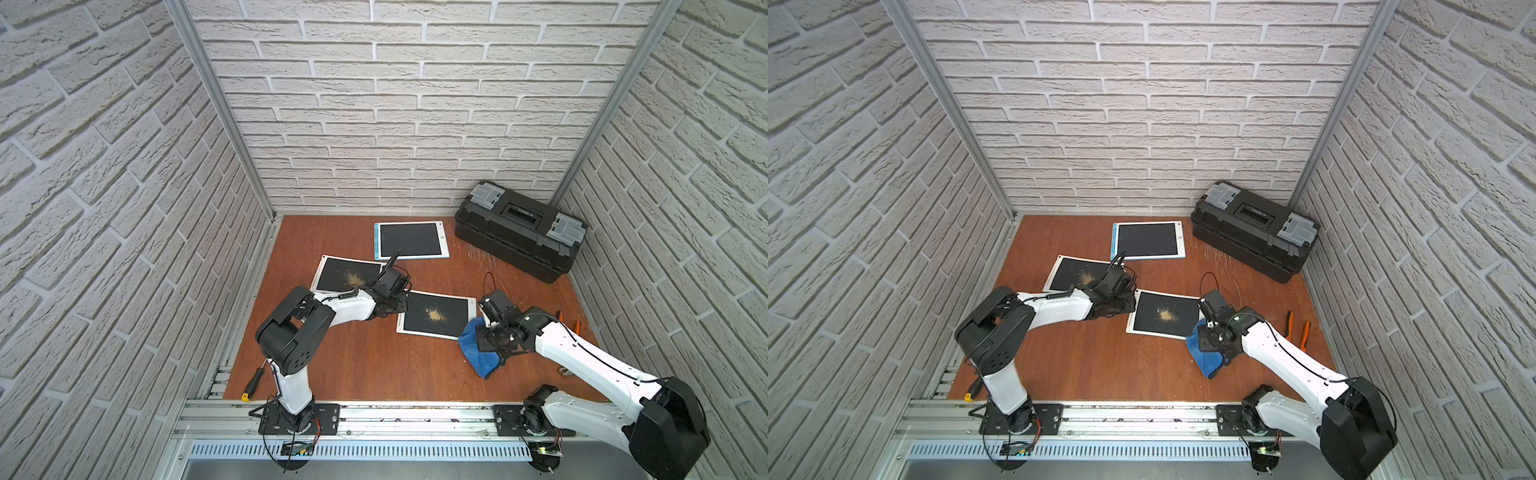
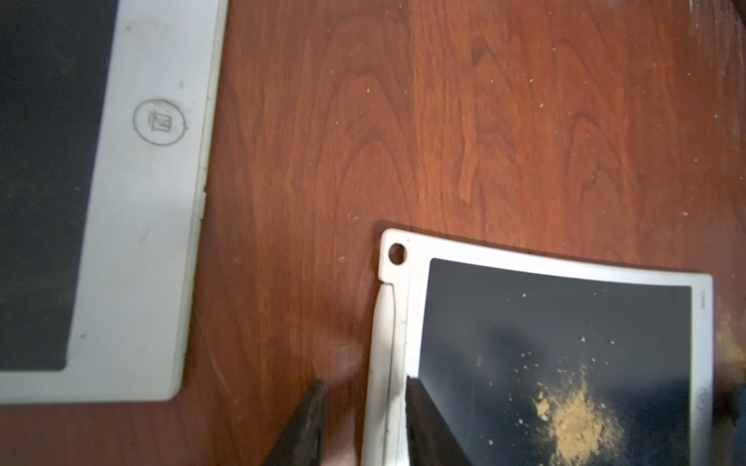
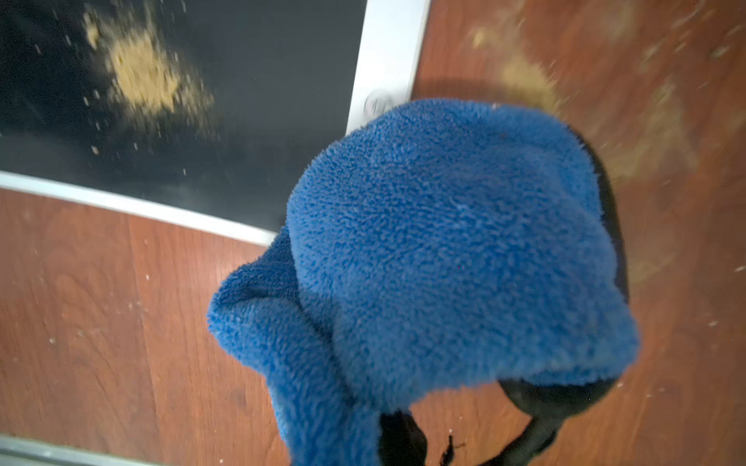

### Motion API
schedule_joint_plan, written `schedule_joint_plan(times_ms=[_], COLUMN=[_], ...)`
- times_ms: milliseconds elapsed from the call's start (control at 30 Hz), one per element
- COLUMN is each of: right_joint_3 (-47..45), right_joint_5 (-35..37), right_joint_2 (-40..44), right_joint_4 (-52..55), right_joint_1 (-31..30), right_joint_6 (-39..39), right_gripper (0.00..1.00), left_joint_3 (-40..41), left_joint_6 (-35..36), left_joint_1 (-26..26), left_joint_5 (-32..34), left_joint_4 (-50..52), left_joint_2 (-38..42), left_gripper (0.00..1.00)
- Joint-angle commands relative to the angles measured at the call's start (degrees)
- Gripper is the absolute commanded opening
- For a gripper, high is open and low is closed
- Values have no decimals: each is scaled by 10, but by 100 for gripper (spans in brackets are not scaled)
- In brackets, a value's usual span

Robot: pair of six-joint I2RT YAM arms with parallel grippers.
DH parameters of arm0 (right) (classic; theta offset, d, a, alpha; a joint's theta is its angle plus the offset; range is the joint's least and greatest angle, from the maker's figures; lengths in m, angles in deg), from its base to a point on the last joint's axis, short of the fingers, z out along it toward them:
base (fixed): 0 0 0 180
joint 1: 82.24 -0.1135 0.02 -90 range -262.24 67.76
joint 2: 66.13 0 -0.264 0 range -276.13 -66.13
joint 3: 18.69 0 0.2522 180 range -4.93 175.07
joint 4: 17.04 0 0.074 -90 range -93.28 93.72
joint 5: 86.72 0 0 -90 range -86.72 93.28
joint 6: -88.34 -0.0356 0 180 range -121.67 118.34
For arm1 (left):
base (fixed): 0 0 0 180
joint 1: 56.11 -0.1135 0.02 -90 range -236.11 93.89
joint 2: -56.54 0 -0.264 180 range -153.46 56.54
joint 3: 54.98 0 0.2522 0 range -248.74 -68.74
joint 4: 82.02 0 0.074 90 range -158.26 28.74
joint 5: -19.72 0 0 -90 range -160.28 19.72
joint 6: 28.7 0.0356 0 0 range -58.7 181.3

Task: Wipe the drawing tablet
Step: Move the drawing tablet to the center of the board.

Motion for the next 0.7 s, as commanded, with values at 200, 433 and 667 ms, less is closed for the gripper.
schedule_joint_plan(times_ms=[200, 433, 667], right_joint_3=[-54, -2, 64], right_joint_5=[4, 14, 18], right_joint_2=[-29, -127, -186], right_joint_4=[-89, -136, -139], right_joint_1=[-85, -40, 1], right_joint_6=[-113, -93, -59], right_gripper=[3, 3, 3], left_joint_3=[49, 70, 80], left_joint_6=[-3, -5, -2], left_joint_1=[5, 5, 3], left_joint_5=[-17, -20, -20], left_joint_4=[48, 39, 42], left_joint_2=[-28, -25, -14], left_gripper=[36, 36, 36])
